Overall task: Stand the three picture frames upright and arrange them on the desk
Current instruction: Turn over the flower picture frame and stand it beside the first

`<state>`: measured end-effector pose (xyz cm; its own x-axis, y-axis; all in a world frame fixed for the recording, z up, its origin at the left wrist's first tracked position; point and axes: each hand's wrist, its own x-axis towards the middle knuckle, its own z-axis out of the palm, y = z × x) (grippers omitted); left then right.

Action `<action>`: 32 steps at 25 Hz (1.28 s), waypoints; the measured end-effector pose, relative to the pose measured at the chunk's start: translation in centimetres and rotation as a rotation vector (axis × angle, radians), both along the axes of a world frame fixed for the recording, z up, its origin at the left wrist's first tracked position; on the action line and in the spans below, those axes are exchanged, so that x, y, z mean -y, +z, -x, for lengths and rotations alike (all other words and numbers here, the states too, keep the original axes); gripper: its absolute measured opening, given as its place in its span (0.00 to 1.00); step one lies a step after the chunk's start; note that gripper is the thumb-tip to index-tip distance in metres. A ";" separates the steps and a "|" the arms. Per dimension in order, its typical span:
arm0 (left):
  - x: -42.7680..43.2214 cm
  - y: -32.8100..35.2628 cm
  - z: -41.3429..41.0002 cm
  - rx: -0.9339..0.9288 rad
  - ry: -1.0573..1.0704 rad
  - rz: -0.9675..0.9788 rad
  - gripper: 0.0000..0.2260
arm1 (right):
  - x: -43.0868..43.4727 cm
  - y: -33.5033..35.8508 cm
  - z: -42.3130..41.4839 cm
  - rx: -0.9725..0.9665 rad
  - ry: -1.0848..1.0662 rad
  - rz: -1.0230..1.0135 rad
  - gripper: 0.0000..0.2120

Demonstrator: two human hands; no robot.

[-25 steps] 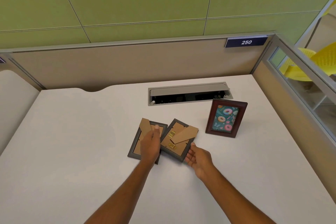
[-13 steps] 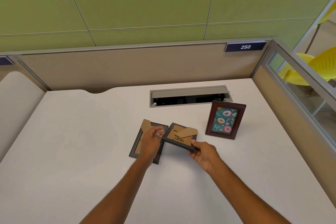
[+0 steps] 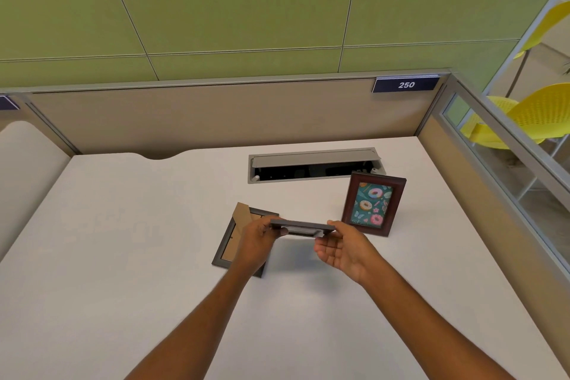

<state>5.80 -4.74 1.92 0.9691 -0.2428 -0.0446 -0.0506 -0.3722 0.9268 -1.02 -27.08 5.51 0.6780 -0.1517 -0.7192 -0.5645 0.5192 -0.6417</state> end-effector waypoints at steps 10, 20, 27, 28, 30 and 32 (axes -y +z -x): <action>0.5 0.9 -0.4 -0.319 0.040 0.313 0.14 | 1.3 -0.1 -0.7 0.191 0.225 0.420 0.12; 1.2 2.0 -0.3 -0.428 0.056 0.315 0.11 | 0.3 -1.3 -0.7 0.189 0.257 0.294 0.16; 1.1 2.4 -0.1 -0.398 0.073 0.257 0.14 | 0.3 -1.4 -0.6 0.180 0.264 0.386 0.11; 1.1 2.4 -0.1 -0.391 0.073 0.239 0.15 | 0.3 -1.4 -0.6 0.180 0.263 0.406 0.09; 1.2 2.4 0.0 -0.394 0.073 0.223 0.18 | 0.4 -1.6 -0.7 0.185 0.262 0.438 0.08; 1.3 2.4 0.1 -0.405 0.063 0.220 0.18 | 0.5 -1.7 -0.6 0.201 0.264 0.434 0.08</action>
